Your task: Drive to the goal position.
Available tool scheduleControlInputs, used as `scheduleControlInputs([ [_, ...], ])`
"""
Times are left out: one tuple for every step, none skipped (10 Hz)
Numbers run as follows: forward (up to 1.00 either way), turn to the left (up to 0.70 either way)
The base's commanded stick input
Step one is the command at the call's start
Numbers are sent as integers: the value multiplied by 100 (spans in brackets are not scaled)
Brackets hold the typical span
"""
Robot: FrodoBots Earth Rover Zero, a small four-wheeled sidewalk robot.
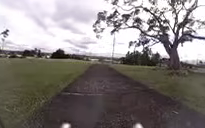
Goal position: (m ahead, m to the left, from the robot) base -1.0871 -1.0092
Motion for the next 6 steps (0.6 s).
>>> scheduleControlInputs([
  [0,-70],
  [0,-70],
  [0,-70],
  [0,-70],
  [0,-70],
  [0,-70],
])
